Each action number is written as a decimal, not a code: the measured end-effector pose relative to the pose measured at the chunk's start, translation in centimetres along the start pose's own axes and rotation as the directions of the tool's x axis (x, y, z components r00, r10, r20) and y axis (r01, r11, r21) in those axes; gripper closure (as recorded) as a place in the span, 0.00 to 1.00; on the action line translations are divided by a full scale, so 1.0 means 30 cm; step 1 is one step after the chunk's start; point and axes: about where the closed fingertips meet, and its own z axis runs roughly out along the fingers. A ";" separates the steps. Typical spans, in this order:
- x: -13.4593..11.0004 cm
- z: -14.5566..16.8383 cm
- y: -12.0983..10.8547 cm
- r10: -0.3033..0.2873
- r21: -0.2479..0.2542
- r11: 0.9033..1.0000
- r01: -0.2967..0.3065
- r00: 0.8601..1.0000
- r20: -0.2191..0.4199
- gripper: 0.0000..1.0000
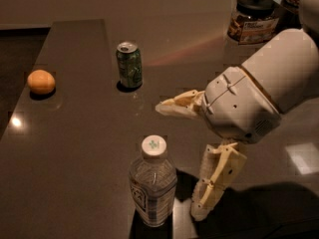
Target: Knock blue plastic bottle over
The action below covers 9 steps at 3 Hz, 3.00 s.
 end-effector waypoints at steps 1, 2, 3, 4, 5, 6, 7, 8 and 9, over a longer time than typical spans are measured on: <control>-0.018 0.015 0.013 0.000 -0.012 1.000 0.000 1.000 0.026 0.00; -0.030 0.033 0.025 0.002 -0.030 1.000 -0.001 0.999 0.041 0.00; -0.036 0.046 0.032 0.001 -0.038 0.999 0.000 0.999 0.044 0.10; -0.043 0.050 0.036 -0.001 -0.038 0.999 0.003 0.999 0.039 0.34; -0.051 0.044 0.035 -0.003 -0.029 1.000 0.004 0.999 0.032 0.58; -0.058 -0.002 0.009 0.006 0.005 1.000 -0.006 1.000 -0.017 0.81; -0.059 -0.079 -0.051 0.034 0.069 0.997 -0.027 0.993 -0.113 1.00; -0.018 -0.170 -0.148 0.108 0.144 0.987 -0.072 0.959 -0.261 1.00; 0.045 -0.230 -0.235 0.166 0.200 0.975 -0.092 0.903 -0.397 1.00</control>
Offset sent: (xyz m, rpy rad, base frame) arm -0.0160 0.0151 -0.0059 0.0528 0.0684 0.0407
